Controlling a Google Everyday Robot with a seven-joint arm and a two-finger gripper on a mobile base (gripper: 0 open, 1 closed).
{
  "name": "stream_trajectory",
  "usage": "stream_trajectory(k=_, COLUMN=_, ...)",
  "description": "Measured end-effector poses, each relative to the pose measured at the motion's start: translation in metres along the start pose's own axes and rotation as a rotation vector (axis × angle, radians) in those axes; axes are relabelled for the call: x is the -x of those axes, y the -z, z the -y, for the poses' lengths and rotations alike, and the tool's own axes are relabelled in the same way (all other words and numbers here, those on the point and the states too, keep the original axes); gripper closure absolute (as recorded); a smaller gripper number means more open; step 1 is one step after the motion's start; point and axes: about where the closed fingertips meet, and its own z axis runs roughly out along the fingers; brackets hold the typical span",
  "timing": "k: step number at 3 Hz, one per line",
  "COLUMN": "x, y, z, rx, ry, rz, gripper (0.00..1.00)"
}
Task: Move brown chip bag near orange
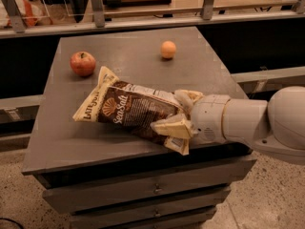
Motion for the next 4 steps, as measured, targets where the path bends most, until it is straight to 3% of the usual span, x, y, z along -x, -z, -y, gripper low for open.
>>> stream_trajectory(k=1, x=0.0003, y=0.0002, z=-0.0014, rx=-0.011, ry=0.000, rz=-0.021, gripper=0.64)
stream_trajectory(k=2, x=-0.0026, y=0.0004, z=-0.0010, rx=-0.074, ry=-0.016, rz=-0.064, gripper=0.87)
stream_trajectory(k=3, x=-0.0049, y=-0.0020, z=0.0007, rx=-0.109, ry=-0.028, rz=-0.081, gripper=1.00)
stream_trajectory(k=4, x=-0.0042, y=-0.0017, z=0.0008, rx=-0.109, ry=-0.028, rz=-0.081, gripper=1.00)
